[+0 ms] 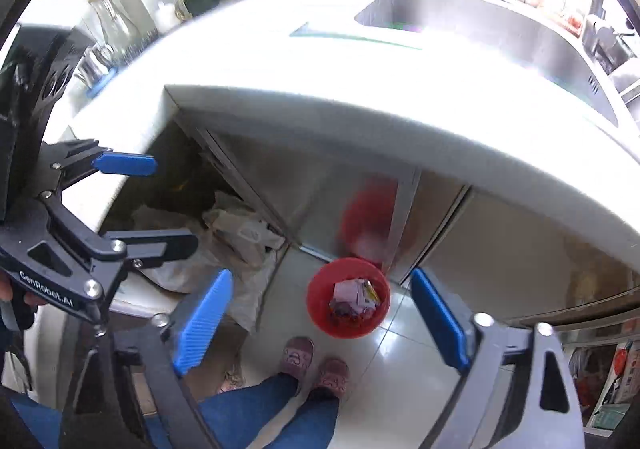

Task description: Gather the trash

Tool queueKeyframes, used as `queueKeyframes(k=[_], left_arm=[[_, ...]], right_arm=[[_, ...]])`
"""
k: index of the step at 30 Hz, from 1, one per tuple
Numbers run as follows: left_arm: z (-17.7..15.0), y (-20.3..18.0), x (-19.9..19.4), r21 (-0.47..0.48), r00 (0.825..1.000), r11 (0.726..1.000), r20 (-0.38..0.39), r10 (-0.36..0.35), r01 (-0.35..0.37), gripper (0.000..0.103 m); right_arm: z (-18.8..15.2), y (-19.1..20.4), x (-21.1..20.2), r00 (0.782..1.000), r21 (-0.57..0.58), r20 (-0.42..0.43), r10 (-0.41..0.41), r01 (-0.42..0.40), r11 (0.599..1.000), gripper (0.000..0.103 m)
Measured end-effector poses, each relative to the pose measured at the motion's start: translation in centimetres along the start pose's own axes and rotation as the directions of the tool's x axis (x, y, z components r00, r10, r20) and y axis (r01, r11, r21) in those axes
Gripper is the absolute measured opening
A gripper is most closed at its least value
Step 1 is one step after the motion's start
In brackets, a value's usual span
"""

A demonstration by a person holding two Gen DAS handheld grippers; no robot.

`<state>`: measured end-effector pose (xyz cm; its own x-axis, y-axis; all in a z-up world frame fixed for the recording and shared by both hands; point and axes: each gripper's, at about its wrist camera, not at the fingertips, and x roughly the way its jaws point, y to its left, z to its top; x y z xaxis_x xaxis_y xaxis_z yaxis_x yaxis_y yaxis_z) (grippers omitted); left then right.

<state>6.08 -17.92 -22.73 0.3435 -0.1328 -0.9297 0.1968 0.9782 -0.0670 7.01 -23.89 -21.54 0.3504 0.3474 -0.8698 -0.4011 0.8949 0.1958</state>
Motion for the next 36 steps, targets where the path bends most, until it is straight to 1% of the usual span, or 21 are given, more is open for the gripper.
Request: queueKeyframes(k=[2,4,6,11,15,20,23,25,27,29,32,34,36], left_arm=[[-0.1,0.3,-2.3,-0.022,0.999,1.000,0.041,0.020,-0.019,0.103],[-0.2,0.2,-4.6,-0.048,0.996,0.999,0.081,0.026,-0.022,0.103],[-0.4,0.2,-6.8,-0.068,0.991,0.997,0.126,0.046,-0.038,0.103],[-1.2,0.2,-12.1,-0.141,0.967,0.988,0.235,0.097,-0.065,0.103],[-2.3,-0.4,-14.9,-0.161,0.949,0.977,0.258,0.181,-0.142,0.103],[-4.2,-1.0,-18.2,-0.178,0.942,0.977,0.290,0.170,-0.121,0.103],[-5.6,-2.2,-20.3,-0.155,0.929,0.978,0.323,0.181,-0.137,0.103],[-6.4,-2.8,-21.5,-0.144,0.920,0.979,0.345,0.188,-0.146,0.103],[-7.5,-3.4,-22.8,-0.147,0.901,0.976,0.381,0.207,-0.162,0.103],[-8.5,-3.9,-24.1,-0.152,0.891,0.978,0.409,0.197,-0.146,0.103],[-10.1,-4.5,-25.7,-0.155,0.887,0.982,0.433,0.163,-0.105,0.103],[-11.4,-5.0,-27.2,-0.163,0.879,0.984,0.455,0.144,-0.076,0.103],[-12.5,-5.5,-28.4,-0.169,0.869,0.983,0.475,0.139,-0.065,0.103]], right_arm=[[0.5,0.0,-1.9,0.999,-0.004,0.033,-0.005,0.005,1.000,0.102],[1.2,0.3,-4.0,0.997,-0.010,0.067,-0.036,0.037,0.999,0.102],[1.6,0.3,-6.1,0.994,-0.002,0.102,-0.035,0.035,0.999,0.102],[2.5,1.9,-10.6,0.982,-0.028,0.183,-0.045,0.051,0.998,0.102],[2.6,3.4,-12.8,0.971,-0.047,0.231,-0.055,0.067,0.997,0.102],[1.1,4.8,-14.9,0.955,-0.037,0.281,-0.090,0.105,0.994,0.102],[0.6,5.6,-15.2,0.956,-0.013,0.277,-0.102,0.110,0.994,0.102],[-0.2,6.4,-16.2,0.950,0.001,0.288,-0.119,0.124,0.992,0.102],[-0.8,7.3,-16.9,0.944,0.006,0.300,-0.137,0.141,0.990,0.102],[-1.7,8.1,-18.2,0.934,0.015,0.317,-0.163,0.167,0.986,0.102],[-3.4,9.0,-20.5,0.909,0.041,0.363,-0.202,0.201,0.979,0.102],[-4.3,9.5,-21.4,0.900,0.054,0.375,-0.221,0.217,0.975,0.102],[-5.3,9.9,-22.4,0.892,0.068,0.386,-0.236,0.227,0.971,0.102]])
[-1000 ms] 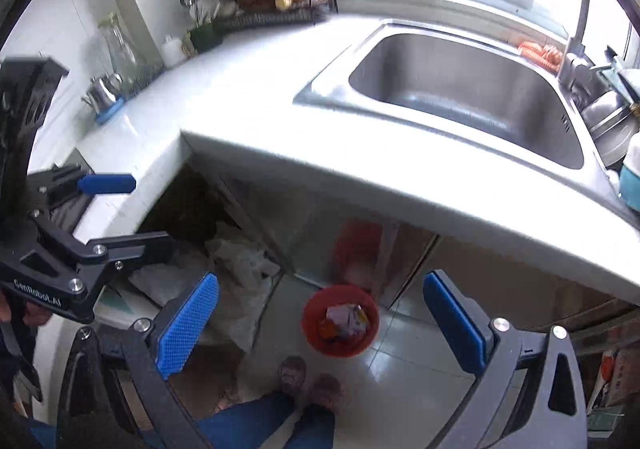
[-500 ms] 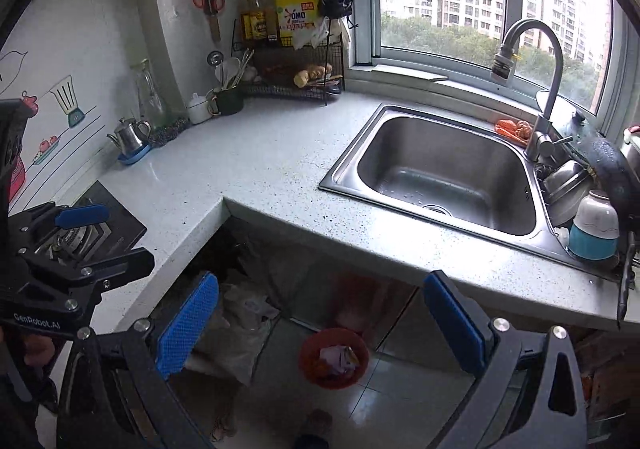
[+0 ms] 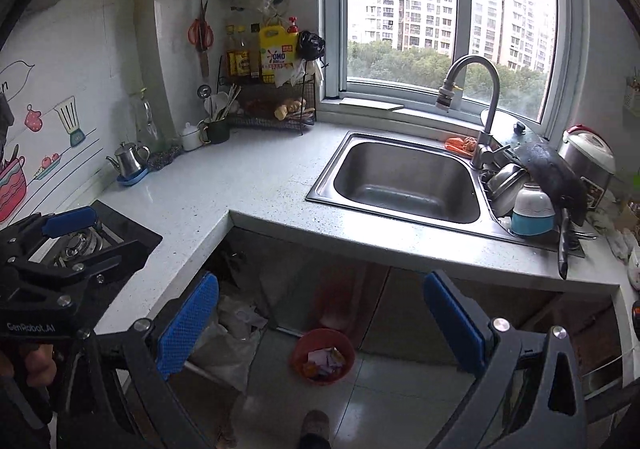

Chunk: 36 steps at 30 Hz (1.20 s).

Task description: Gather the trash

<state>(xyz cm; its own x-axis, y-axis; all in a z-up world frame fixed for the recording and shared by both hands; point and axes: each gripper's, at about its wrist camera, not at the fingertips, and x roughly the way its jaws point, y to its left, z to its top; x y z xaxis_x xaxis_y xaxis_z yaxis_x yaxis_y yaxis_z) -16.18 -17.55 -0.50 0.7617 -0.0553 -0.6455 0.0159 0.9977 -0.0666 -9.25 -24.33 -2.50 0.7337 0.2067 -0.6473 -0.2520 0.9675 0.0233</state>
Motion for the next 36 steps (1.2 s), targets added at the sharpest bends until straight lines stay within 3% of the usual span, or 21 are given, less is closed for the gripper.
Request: queueKeyframes(k=[8,12,36], left_arm=[[-1.4,-0.7,-4.0,0.020,0.999,1.000,0.031,-0.014,0.013,0.103],[-2.5,-1.3,-5.1,0.042,0.999,0.999,0.047,0.016,-0.018,0.103],[-3.7,-2.7,-6.1,0.042,1.000,0.999,0.022,0.012,-0.013,0.103]], right_arm=[[-0.9,0.3,-4.1,0.998,0.008,0.050,-0.030,0.030,1.000,0.102],[-1.5,0.5,-4.7,0.998,0.015,0.055,-0.011,0.011,1.000,0.102],[-2.5,0.6,-6.2,0.997,0.001,0.071,0.013,-0.013,1.000,0.102]])
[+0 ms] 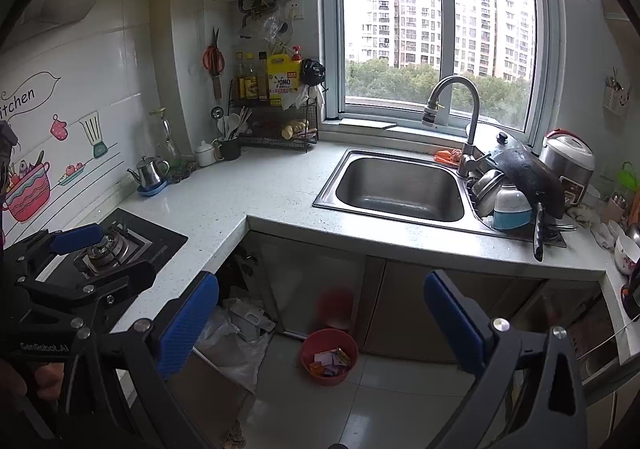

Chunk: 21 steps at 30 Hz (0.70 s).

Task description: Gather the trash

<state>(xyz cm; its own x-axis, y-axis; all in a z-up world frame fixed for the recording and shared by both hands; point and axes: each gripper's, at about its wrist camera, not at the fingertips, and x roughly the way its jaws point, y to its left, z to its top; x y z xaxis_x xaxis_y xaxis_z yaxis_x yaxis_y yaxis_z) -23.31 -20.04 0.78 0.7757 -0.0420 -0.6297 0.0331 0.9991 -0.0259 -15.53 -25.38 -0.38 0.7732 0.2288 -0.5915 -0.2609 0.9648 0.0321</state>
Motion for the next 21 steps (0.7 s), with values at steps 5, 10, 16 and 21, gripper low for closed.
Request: queueKeyframes(k=[5,10,16,21], left_arm=[[-0.11,-0.07,0.03,-0.002,1.000,1.000,-0.009,0.007,-0.007,0.103],[-0.17,-0.32,-0.13,0.000,1.000,1.000,-0.008,0.020,-0.020,0.103],[-0.15,-0.31,-0.24,-0.008,1.000,1.000,-0.003,0.022,-0.022,0.103],[-0.18,-0.34,-0.28,-0.008,1.000,1.000,-0.001,0.019,-0.019,0.103]], right_arm=[[-0.15,0.21,-0.16,1.000,-0.001,-0.006,0.001,-0.001,1.000,0.102],[-0.28,0.55,-0.32,1.000,-0.006,-0.010,0.007,-0.007,1.000,0.102],[-0.30,0.85,-0.66,1.000,-0.001,-0.005,0.010,-0.010,1.000,0.102],[-0.36,0.87,-0.66,1.000,0.003,-0.008,0.014,-0.014,1.000,0.102]])
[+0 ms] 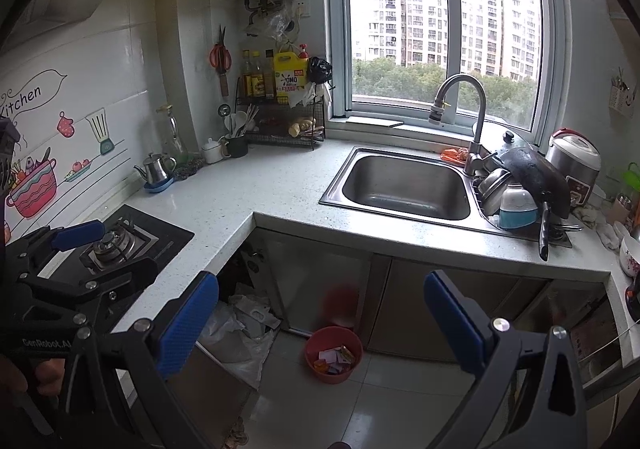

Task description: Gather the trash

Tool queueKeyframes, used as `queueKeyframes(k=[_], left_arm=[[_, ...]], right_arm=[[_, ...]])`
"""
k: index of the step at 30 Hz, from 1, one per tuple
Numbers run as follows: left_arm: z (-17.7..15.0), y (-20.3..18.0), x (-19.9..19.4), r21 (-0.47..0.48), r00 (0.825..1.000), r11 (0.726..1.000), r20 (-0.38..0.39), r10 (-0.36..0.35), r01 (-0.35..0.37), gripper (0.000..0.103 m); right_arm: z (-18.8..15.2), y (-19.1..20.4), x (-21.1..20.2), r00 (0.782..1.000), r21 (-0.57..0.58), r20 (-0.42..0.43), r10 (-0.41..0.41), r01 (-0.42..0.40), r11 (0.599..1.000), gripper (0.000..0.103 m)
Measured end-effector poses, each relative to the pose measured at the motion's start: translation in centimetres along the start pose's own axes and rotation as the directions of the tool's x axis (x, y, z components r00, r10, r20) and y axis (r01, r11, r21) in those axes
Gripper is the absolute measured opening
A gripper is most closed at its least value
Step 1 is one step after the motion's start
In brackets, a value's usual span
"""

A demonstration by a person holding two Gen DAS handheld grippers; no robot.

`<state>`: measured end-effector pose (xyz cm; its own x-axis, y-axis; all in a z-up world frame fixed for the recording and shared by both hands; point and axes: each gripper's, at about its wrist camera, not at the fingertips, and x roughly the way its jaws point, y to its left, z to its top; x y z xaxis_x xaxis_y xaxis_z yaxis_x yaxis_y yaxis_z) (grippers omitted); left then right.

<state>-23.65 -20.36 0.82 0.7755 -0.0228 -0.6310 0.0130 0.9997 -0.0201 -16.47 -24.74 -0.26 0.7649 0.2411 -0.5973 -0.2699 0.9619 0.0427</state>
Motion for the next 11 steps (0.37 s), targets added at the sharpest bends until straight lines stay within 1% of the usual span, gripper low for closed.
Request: queueKeyframes(k=[8,11], left_arm=[[-0.10,-0.12,-0.01,0.011,1.000,1.000,-0.005,0.000,0.000,0.103],[-0.16,0.00,0.05,0.005,1.000,1.000,-0.012,-0.012,0.013,0.103]], right_arm=[[0.01,0.06,0.00,1.000,0.008,-0.001,0.002,-0.002,1.000,0.102],[-0.05,0.31,-0.09,1.000,0.010,-0.002,0.004,-0.004,1.000,0.102]])
